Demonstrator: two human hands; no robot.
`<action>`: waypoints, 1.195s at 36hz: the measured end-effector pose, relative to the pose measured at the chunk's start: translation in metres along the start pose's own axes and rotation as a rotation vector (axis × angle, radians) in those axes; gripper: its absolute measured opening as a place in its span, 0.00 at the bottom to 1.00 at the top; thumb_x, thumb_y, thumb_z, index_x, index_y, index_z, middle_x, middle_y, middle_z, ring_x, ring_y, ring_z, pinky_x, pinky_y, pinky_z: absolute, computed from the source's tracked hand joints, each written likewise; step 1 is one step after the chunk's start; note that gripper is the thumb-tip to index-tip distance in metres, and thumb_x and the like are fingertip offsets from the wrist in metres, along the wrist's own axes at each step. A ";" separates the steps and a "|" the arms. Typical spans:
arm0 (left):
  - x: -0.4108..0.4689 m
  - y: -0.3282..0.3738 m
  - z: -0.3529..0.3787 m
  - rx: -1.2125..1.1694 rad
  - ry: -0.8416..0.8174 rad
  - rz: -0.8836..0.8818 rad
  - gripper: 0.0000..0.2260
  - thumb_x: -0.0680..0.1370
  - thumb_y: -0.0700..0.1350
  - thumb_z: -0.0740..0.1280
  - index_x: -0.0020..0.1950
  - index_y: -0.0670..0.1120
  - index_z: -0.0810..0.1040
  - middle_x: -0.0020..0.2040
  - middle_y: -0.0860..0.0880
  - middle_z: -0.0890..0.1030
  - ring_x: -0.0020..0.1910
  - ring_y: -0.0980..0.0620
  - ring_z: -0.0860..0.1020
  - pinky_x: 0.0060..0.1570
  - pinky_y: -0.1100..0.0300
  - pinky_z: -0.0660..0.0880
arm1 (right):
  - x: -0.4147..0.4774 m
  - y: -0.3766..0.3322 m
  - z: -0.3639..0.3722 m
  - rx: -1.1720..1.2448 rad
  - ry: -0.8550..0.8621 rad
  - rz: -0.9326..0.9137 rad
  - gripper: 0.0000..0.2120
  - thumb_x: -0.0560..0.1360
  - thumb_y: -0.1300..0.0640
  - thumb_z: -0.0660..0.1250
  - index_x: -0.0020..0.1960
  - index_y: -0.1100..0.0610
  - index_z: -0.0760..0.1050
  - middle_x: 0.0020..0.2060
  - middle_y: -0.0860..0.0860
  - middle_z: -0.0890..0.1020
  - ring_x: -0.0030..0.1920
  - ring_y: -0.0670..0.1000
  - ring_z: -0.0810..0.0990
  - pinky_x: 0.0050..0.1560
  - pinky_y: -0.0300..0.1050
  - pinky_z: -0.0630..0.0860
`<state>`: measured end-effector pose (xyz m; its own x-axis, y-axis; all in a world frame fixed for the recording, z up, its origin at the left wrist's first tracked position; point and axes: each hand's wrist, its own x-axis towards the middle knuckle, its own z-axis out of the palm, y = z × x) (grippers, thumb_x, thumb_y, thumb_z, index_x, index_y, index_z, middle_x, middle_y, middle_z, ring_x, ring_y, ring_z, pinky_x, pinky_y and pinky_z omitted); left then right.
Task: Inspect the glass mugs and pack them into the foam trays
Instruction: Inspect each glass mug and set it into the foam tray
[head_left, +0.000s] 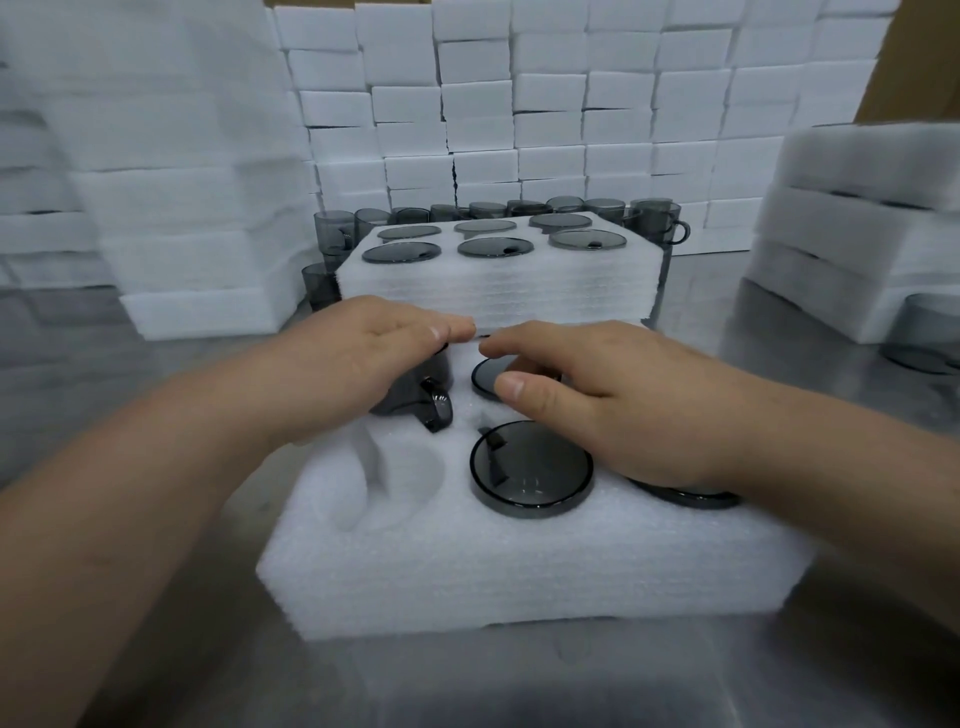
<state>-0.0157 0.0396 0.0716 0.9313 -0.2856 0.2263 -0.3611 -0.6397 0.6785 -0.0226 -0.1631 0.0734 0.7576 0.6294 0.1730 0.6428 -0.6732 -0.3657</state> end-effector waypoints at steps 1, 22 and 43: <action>0.000 0.000 0.000 0.007 -0.004 -0.005 0.11 0.80 0.45 0.59 0.53 0.60 0.77 0.60 0.63 0.76 0.62 0.67 0.71 0.69 0.62 0.62 | 0.000 0.000 0.000 0.001 0.000 0.003 0.30 0.68 0.35 0.46 0.68 0.40 0.64 0.50 0.33 0.76 0.53 0.41 0.73 0.52 0.41 0.69; 0.003 -0.002 0.003 0.080 -0.123 -0.073 0.12 0.79 0.45 0.61 0.59 0.54 0.79 0.59 0.56 0.79 0.62 0.55 0.74 0.67 0.50 0.65 | 0.000 -0.002 0.000 0.003 -0.008 0.004 0.28 0.69 0.35 0.46 0.66 0.38 0.66 0.51 0.37 0.78 0.53 0.44 0.75 0.55 0.49 0.72; 0.004 0.003 0.003 0.219 -0.358 -0.062 0.32 0.75 0.68 0.51 0.76 0.56 0.54 0.76 0.61 0.52 0.73 0.65 0.49 0.74 0.56 0.48 | 0.000 -0.004 0.000 0.012 -0.008 -0.006 0.27 0.69 0.35 0.46 0.64 0.39 0.68 0.54 0.39 0.79 0.54 0.44 0.75 0.56 0.49 0.72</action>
<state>-0.0135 0.0346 0.0719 0.8897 -0.4468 -0.0940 -0.3425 -0.7891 0.5100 -0.0254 -0.1608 0.0748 0.7527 0.6365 0.1683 0.6460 -0.6644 -0.3759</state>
